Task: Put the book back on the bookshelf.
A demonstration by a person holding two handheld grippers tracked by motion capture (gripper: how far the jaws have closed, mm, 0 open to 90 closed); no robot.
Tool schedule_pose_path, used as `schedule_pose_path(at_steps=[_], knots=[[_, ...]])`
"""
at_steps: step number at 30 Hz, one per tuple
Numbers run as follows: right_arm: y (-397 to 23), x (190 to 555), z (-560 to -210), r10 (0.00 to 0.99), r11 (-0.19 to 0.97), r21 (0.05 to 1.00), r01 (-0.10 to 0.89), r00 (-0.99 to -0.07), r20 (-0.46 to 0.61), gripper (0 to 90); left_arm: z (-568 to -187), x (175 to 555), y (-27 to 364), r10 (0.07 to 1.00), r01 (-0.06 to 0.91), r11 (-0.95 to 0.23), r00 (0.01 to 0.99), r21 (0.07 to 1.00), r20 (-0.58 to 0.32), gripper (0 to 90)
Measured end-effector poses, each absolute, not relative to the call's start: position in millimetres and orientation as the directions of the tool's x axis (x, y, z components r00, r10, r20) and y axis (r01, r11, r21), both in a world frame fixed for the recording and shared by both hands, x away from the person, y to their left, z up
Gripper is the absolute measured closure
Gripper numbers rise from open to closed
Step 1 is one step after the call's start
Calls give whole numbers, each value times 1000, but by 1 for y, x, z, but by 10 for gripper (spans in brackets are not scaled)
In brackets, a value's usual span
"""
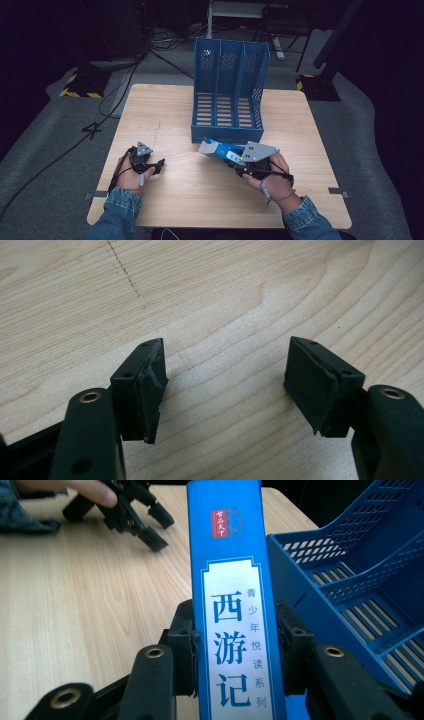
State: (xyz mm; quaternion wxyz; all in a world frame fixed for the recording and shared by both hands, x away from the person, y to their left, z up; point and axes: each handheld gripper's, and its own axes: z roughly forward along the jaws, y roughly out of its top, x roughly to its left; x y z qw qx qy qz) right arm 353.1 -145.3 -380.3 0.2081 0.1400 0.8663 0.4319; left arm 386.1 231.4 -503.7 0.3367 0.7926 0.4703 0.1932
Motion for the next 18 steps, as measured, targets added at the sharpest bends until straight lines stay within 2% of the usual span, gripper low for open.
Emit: schedule_pose_path(at_steps=[5,18], knots=[[-160,359,-364,440,509,853,116,-887,-142,614,-504,388,233,880,628,-320,475,709,-23,296],[-185,366,-343,481,346,925,160,-876,-28,617,-504,390,231,881,627,-320,473,710,-21,283]])
